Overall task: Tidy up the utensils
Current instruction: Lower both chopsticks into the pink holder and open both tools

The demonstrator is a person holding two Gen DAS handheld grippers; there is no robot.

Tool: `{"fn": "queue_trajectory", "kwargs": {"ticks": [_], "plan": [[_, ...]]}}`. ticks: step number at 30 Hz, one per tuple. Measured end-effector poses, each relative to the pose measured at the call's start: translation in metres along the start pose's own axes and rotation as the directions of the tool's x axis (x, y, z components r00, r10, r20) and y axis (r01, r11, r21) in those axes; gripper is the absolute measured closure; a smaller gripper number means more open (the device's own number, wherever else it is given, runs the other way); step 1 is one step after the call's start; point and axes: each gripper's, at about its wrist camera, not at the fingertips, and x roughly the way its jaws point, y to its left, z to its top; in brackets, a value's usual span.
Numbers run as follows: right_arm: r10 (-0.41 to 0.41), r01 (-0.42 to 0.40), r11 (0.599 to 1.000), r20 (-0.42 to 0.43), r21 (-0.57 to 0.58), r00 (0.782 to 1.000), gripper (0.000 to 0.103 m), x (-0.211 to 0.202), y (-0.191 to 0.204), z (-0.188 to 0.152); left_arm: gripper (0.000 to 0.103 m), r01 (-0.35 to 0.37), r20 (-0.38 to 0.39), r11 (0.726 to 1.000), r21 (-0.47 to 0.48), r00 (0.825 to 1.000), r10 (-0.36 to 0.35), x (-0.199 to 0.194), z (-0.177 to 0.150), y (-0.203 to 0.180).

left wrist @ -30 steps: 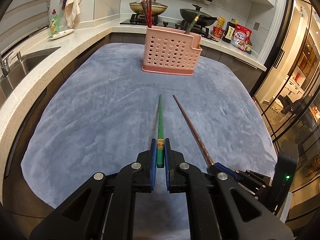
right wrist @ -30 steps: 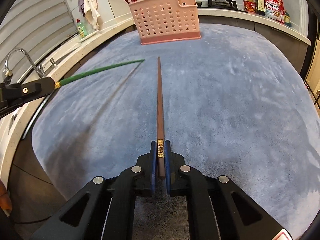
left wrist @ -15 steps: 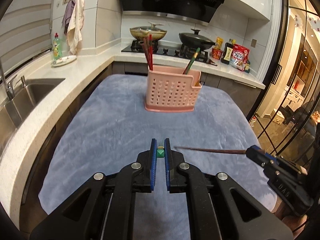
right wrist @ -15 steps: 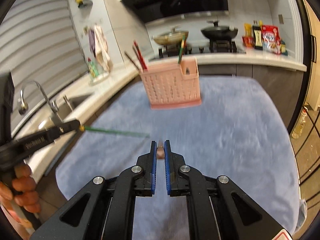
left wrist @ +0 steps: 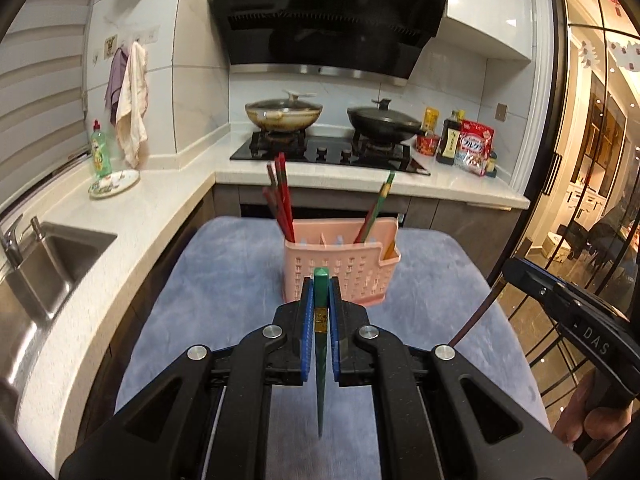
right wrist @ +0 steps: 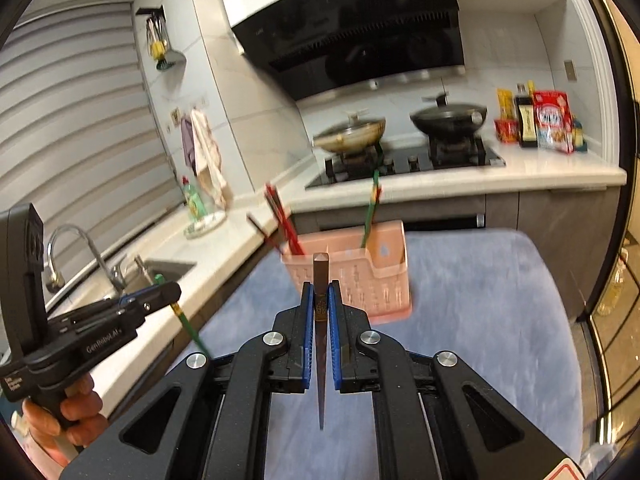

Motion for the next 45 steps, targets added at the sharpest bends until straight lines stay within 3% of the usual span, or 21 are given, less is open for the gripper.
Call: {"fn": "queue_trajectory", "kwargs": {"ticks": [10, 14, 18, 22, 30, 38, 39, 41, 45], "plan": [[-0.013, 0.01, 1.0, 0.151, 0.019, 0.988, 0.096, 0.034, -0.01, 0.093, 0.096, -0.012, 0.176, 1.0, -0.027, 0.984, 0.017, 0.013, 0.093, 0.005], [-0.029, 0.025, 0.999, 0.183, 0.025, 0.983, 0.096, 0.056, -0.015, 0.121, 0.096, -0.023, 0.256, 0.999, -0.032, 0.966, 0.031, 0.027, 0.128, 0.005], [-0.049, 0.045, 0.999, 0.187, 0.026, 0.981, 0.096, 0.084, -0.019, 0.134, 0.096, -0.023, 0.282, 0.999, -0.036, 0.959, 0.032, 0.047, 0.145, 0.007], [-0.047, 0.041, 0.998, 0.151, 0.038, 0.987, 0.096, 0.114, -0.028, 0.129, 0.096, -0.039, 0.261, 0.999, -0.034, 0.964, 0.046, 0.076, 0.145, 0.008], [-0.051, 0.049, 0.998, 0.049, 0.026, 0.998, 0.096, 0.163, -0.036, 0.09, 0.096, -0.053, 0.164, 0.998, -0.044, 0.985, 0.059, 0.134, 0.115, 0.016], [-0.033, 0.034, 0.999, -0.021, 0.032, 0.999, 0.095, 0.186, -0.038, 0.067, 0.094, -0.063, 0.117, 0.996, -0.064, 0.991, 0.07, 0.154, 0.096, 0.022], [-0.033, 0.033, 0.999, -0.023, 0.029, 0.999, 0.094, 0.185, -0.038, 0.065, 0.09, -0.065, 0.111, 0.996, -0.067, 0.991, 0.072, 0.154, 0.094, 0.023], [-0.037, 0.038, 0.999, -0.025, 0.02, 0.999, 0.087, 0.183, -0.036, 0.064, 0.065, -0.077, 0.111, 0.995, -0.067, 0.99, 0.084, 0.152, 0.091, 0.023], [-0.035, 0.035, 0.999, -0.017, 0.025, 0.999, 0.084, 0.173, -0.038, 0.064, 0.06, -0.098, 0.119, 0.994, -0.055, 0.987, 0.104, 0.143, 0.086, 0.023]]}}
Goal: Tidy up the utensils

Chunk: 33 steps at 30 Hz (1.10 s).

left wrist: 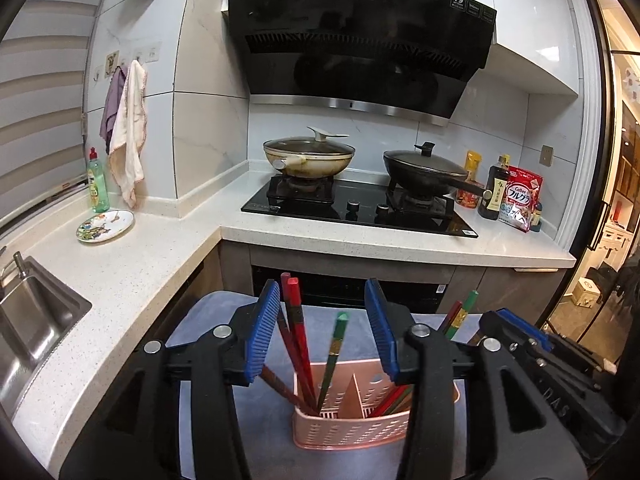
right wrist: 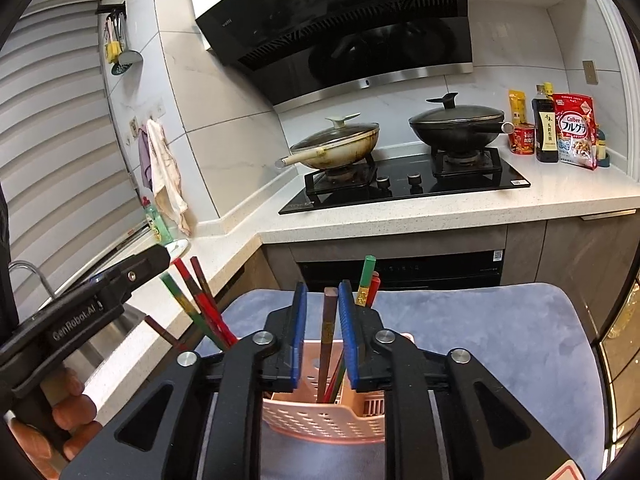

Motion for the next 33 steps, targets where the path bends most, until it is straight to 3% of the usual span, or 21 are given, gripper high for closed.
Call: {"fn": "queue_trajectory", "kwargs": {"ticks": [3, 9, 18, 21, 33], "plan": [[0.002, -0.002, 1.0, 0.008, 0.002, 1.0, 0.082, -0.012, 0.0, 0.001, 0.052, -0.015, -0.005, 1.0, 0.0, 1.0, 0.015, -0.008, -0.002, 0.002], [0.005, -0.005, 1.0, 0.029, -0.01, 1.0, 0.064, -0.046, 0.006, -0.002, 0.041, -0.048, 0.007, 0.998, 0.027, 0.999, 0.048, -0.037, -0.005, 0.0], [-0.013, 0.013, 0.999, 0.008, -0.042, 1.0, 0.06, -0.09, 0.022, -0.022, 0.037, -0.1, 0.005, 0.993, 0.06, 0.995, 0.1, -0.082, -0.014, -0.005], [-0.019, 0.018, 0.999, -0.003, -0.042, 1.0, 0.053, -0.104, 0.025, -0.033, 0.025, -0.121, -0.006, 0.991, 0.06, 0.993, 0.121, -0.094, -0.021, -0.006], [-0.112, 0.108, 0.991, -0.044, -0.083, 0.993, 0.046, -0.153, 0.038, -0.083, 0.018, -0.151, -0.062, 0.985, 0.08, 0.986, 0.156, -0.137, -0.067, -0.01]]}}
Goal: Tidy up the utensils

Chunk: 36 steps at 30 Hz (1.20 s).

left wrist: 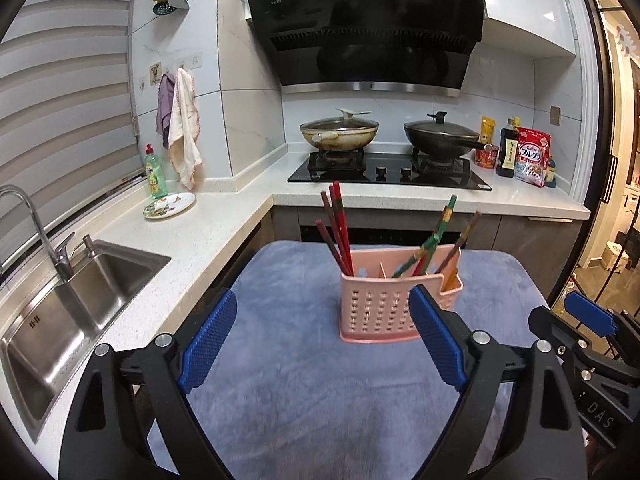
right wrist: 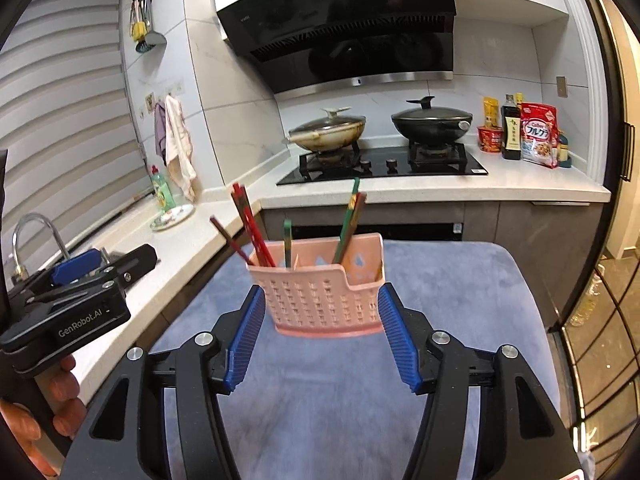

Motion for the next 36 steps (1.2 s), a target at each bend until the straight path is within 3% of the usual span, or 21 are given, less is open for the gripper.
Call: {"fn": "queue_trajectory", "kwargs": {"ticks": [12, 20, 22, 29, 36], "plan": [[-0.094, 0.093, 0.994, -0.008, -0.064, 0.996, 0.044, -0.024, 0.016, -0.039, 0.016, -0.005, -0.082, 1.0, -0.016, 0.997, 0.004, -0.012, -0.048, 0.004], [-0.094, 0.093, 0.995, -0.055, -0.023, 0.994, 0.043, -0.02, 0.01, -0.056, 0.015, -0.021, -0.108, 1.0, -0.003, 0.994, 0.02, -0.013, -0.068, 0.002], [-0.091, 0.09, 0.996, -0.072, -0.012, 0.993, 0.037, -0.016, 0.008, -0.062, 0.015, -0.021, -0.119, 1.0, -0.002, 0.993, 0.021, -0.011, -0.072, 0.002], [-0.11, 0.109, 0.994, -0.098, -0.018, 0.989, 0.033, -0.01, 0.008, -0.077, 0.015, -0.021, -0.157, 1.0, 0.0, 0.987, 0.021, -0.003, -0.089, 0.0], [-0.12, 0.118, 0.992, -0.104, -0.034, 0.987, 0.019, -0.006, 0.016, -0.083, 0.011, -0.032, -0.175, 0.999, -0.005, 0.984, 0.031, 0.0, -0.097, 0.002]]}}
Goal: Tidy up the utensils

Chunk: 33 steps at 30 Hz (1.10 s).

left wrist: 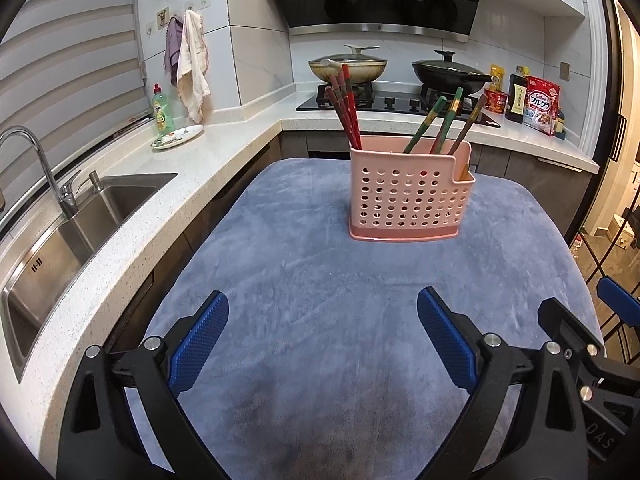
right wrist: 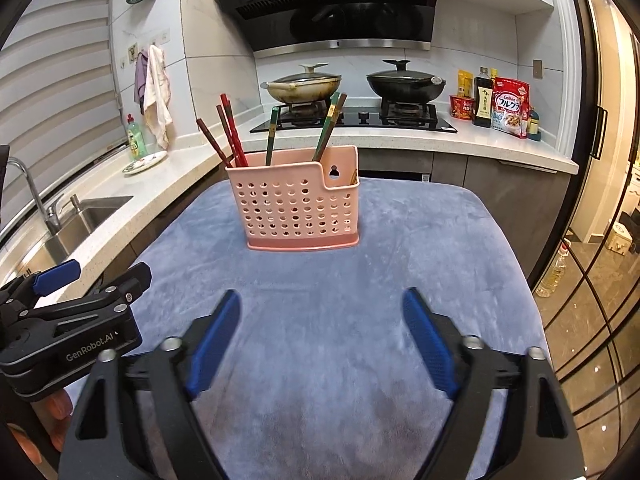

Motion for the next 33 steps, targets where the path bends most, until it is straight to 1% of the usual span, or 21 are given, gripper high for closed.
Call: {"fn": "queue_trajectory", "kwargs": {"ticks": [8, 10, 33], "plan": [[-0.004, 0.004, 1.0, -0.011, 0.009, 1.0, 0.015, 0.003, 0.0, -0.004, 0.009, -0.009, -0.009, 1.0, 0.002, 1.0, 0.009, 0.004, -0.004, 0.0], [-0.006, 0.006, 1.0, -0.015, 0.007, 1.0, 0.006, 0.005, 0.0, -0.005, 0.008, -0.007, -0.012, 1.0, 0.002, 1.0, 0.007, 0.005, -0.004, 0.0], [-0.024, 0.025, 1.0, -0.038, 0.019, 0.999, 0.006, 0.014, -0.004, -0.006, 0.007, 0.008, -0.048, 1.0, 0.015, 0.999, -0.007, 0.017, -0.008, -0.001]]}}
